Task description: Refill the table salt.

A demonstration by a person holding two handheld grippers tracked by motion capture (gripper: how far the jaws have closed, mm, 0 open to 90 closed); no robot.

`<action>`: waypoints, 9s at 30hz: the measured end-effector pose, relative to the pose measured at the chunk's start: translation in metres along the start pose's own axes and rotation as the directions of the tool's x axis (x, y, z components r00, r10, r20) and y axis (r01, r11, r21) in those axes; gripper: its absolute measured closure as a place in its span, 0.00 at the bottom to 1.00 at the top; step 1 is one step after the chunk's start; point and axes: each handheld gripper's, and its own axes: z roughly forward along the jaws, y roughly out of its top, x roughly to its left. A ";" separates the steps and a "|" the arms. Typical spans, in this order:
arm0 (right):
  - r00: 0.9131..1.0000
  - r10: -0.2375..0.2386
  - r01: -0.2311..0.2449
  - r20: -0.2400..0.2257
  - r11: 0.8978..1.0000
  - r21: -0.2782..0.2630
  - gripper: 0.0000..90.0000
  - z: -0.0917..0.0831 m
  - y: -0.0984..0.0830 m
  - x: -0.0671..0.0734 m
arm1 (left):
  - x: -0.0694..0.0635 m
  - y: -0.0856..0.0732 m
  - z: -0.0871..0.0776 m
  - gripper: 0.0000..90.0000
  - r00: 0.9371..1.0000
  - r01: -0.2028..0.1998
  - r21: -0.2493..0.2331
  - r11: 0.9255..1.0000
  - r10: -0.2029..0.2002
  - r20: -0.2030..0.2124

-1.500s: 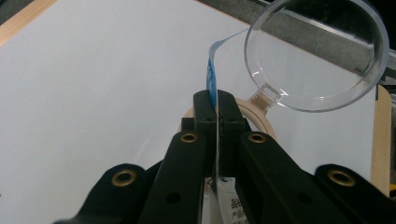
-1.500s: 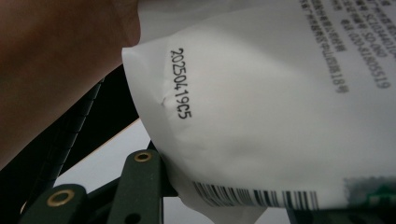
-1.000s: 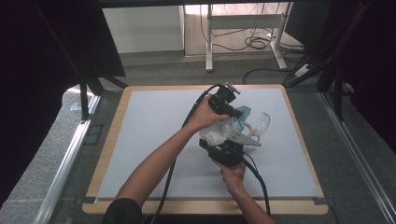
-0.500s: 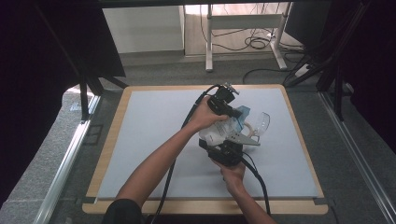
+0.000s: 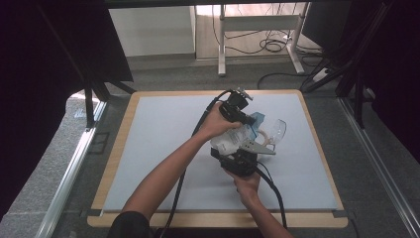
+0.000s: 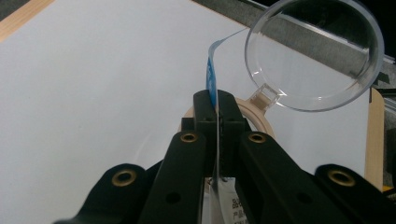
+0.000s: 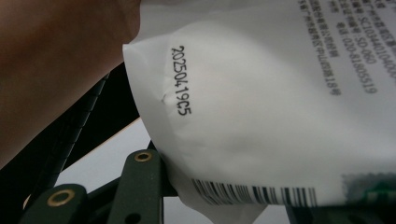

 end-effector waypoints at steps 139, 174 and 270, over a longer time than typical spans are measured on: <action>0.998 0.050 -0.047 0.047 0.997 -0.055 0.69 0.008 0.008 0.007 | 0.002 0.012 0.002 1.00 0.999 -0.046 0.038 0.998 0.046 -0.001; 0.998 0.049 -0.047 0.040 0.997 -0.056 0.69 0.008 0.008 0.006 | 0.002 0.012 0.002 1.00 0.999 -0.047 0.040 0.998 0.047 0.003; 0.998 0.037 -0.034 0.055 0.997 -0.064 0.71 0.007 0.017 0.004 | 0.002 0.018 0.007 1.00 0.999 -0.045 0.055 0.998 0.044 0.009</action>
